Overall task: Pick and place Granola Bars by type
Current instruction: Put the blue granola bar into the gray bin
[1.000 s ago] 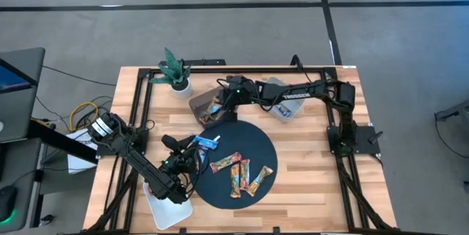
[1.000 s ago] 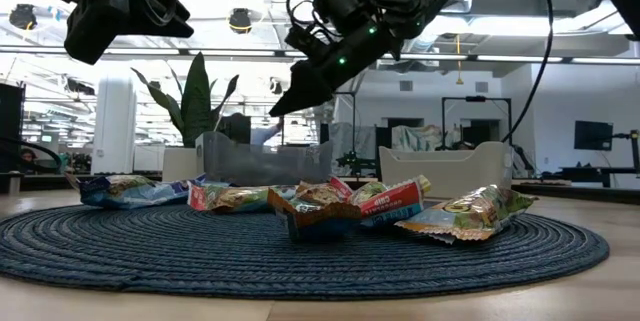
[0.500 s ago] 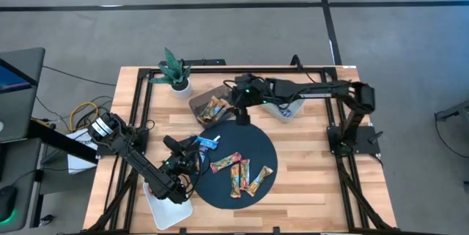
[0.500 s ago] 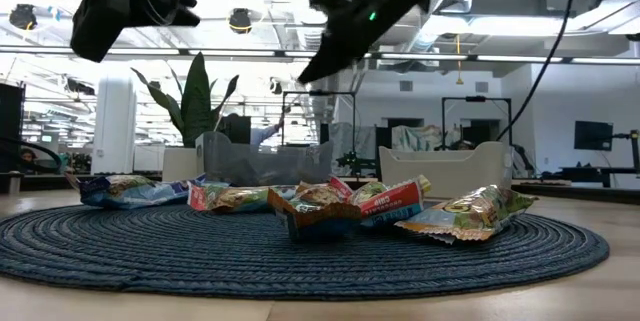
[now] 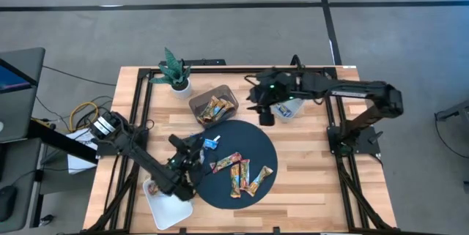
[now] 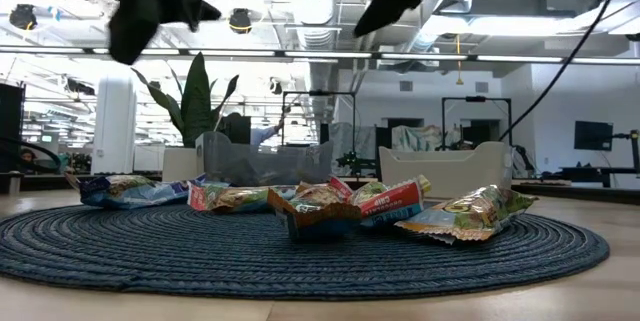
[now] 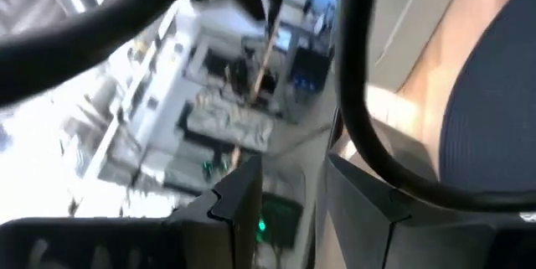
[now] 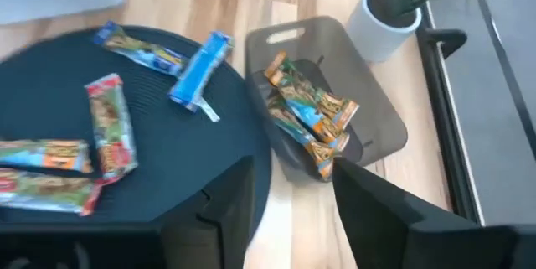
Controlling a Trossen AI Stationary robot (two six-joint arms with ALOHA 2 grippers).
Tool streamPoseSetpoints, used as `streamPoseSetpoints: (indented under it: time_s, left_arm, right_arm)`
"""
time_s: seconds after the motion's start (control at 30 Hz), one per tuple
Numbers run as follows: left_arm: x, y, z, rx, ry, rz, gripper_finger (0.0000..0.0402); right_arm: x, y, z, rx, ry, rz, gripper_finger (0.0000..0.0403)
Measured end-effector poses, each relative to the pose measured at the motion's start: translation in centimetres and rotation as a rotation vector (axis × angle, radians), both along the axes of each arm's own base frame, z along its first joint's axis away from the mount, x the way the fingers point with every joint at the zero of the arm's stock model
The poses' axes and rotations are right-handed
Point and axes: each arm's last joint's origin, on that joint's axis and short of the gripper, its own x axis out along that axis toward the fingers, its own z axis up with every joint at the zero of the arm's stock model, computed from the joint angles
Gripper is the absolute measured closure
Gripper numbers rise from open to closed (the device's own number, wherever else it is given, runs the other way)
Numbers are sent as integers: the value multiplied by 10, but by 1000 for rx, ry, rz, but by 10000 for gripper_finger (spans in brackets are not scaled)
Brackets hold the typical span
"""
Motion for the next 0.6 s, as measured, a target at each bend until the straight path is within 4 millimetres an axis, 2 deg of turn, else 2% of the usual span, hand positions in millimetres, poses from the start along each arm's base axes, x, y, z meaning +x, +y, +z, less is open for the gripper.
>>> streamPoseSetpoints:
  time_s: [0.17,0.3,0.43,0.6]
  left_arm:
    - [21,24,13,-105,78,185,276]
    - [35,34,28,-126,148,248,276]
    - [48,33,42,-173,221,257,276]
    - [63,21,55,-355,341,195,276]
  right_arm:
    - [-21,13,16,20,-40,46,253]
    - [-40,24,17,20,-85,67,253]
    - [-59,34,8,5,-153,42,255]
    - [-84,46,-10,12,-244,-37,262]
